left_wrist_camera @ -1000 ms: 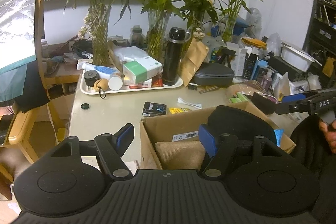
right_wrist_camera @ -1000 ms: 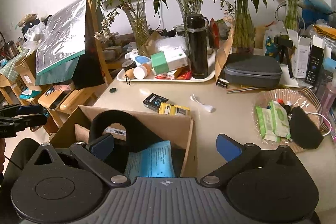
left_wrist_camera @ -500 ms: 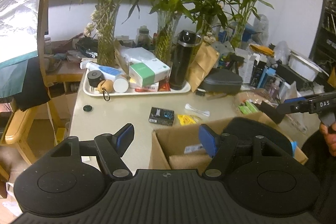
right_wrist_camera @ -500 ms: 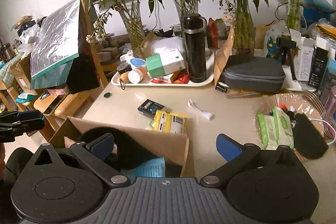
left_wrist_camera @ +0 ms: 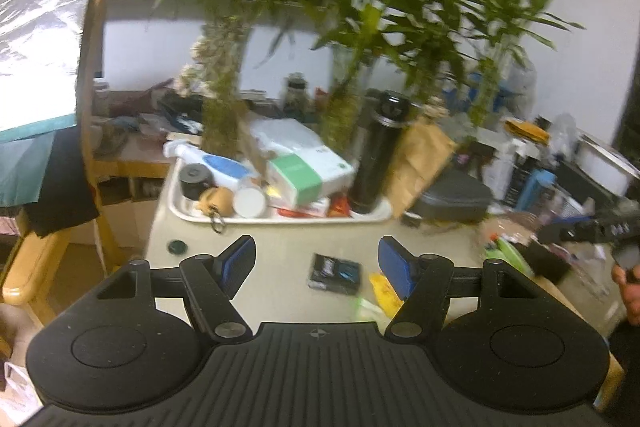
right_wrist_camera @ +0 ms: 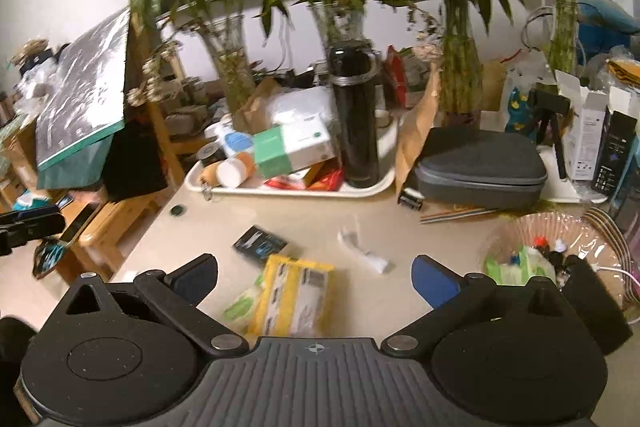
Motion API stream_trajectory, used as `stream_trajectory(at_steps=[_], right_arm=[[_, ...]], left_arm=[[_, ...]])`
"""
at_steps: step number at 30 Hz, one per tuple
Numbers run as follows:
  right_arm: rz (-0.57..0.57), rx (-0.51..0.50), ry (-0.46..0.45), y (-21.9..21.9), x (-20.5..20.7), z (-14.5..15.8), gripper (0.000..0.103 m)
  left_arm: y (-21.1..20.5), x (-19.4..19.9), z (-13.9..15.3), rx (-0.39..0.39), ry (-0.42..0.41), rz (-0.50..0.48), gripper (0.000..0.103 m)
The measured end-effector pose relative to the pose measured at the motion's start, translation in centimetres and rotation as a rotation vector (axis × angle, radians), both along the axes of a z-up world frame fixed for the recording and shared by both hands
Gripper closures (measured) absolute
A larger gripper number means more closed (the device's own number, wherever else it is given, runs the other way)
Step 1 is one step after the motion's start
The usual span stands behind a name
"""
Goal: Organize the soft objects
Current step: 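Move the right tool toward the white plastic strip on the table, then close the right tool on the white plastic strip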
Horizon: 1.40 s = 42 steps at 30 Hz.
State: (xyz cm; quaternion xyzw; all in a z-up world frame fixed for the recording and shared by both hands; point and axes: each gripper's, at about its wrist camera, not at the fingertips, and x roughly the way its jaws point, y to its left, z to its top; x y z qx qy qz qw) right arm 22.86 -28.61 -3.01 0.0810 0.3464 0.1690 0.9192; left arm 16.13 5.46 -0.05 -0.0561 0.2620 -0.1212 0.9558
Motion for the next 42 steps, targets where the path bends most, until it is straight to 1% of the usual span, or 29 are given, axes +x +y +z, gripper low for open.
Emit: stream_trajectory(at_steps=[2, 5, 10, 15, 18, 20, 23, 26, 29, 32, 35, 36, 39, 42], right_arm=[[-0.034, 0.019, -0.008, -0.4, 0.9, -0.8, 0.001], [-0.069, 0.023, -0.02, -0.8, 1.7, -1.7, 0.001], [-0.052, 0.001, -0.025, -0.4, 2.8, -2.4, 0.001], [-0.055, -0.023, -0.017, -0.7, 4.4, -3.4, 0.001], [-0.066, -0.038, -0.02, -0.8, 5.2, -3.8, 0.001], [-0.066, -0.051, -0.022, -0.9, 5.8, -4.2, 0.001], [-0.053, -0.081, -0.023, -0.7, 6.9, -4.9, 0.001], [-0.028, -0.118, -0.048, -0.2, 8.0, -5.7, 0.001], [-0.007, -0.188, -0.084, 0.8, 9.1, -6.7, 0.001], [0.038, -0.223, -0.097, 1.6, 10.3, -7.9, 0.002], [0.081, -0.265, -0.093, 2.3, 11.4, -9.1, 0.011], [0.092, -0.276, -0.087, 2.5, 11.7, -9.4, 0.012], [0.117, -0.28, -0.069, 2.8, 12.6, -10.3, 0.015], [0.131, -0.276, -0.061, 2.9, 13.4, -11.0, 0.016]], left_arm=[[0.4, 1.4, -0.4, -0.022, 0.003, 0.018, 0.036], [0.8, 3.3, -1.3, -0.024, 0.009, 0.045, 0.036], [0.9, 5.6, -3.0, -0.021, 0.021, 0.051, 0.036], [1.0, 6.7, -4.9, -0.04, 0.034, 0.087, 0.036], [1.2, 7.0, -6.0, -0.019, 0.048, 0.12, 0.036], [1.5, 7.3, -6.5, -0.007, 0.07, 0.126, 0.036], [1.8, 7.5, -7.2, -0.008, 0.097, 0.129, 0.036], [1.7, 7.7, -7.5, 0.016, 0.106, 0.127, 0.036], [1.5, 7.6, -7.6, 0.046, 0.093, 0.134, 0.036], [1.4, 7.6, -7.7, 0.071, 0.078, 0.152, 0.036], [1.5, 7.8, -7.9, 0.082, 0.076, 0.167, 0.036], [1.6, 7.8, -7.9, 0.079, 0.074, 0.172, 0.036], [1.8, 7.9, -8.0, 0.064, 0.066, 0.182, 0.036], [1.6, 8.2, -8.2, 0.07, 0.072, 0.192, 0.035]])
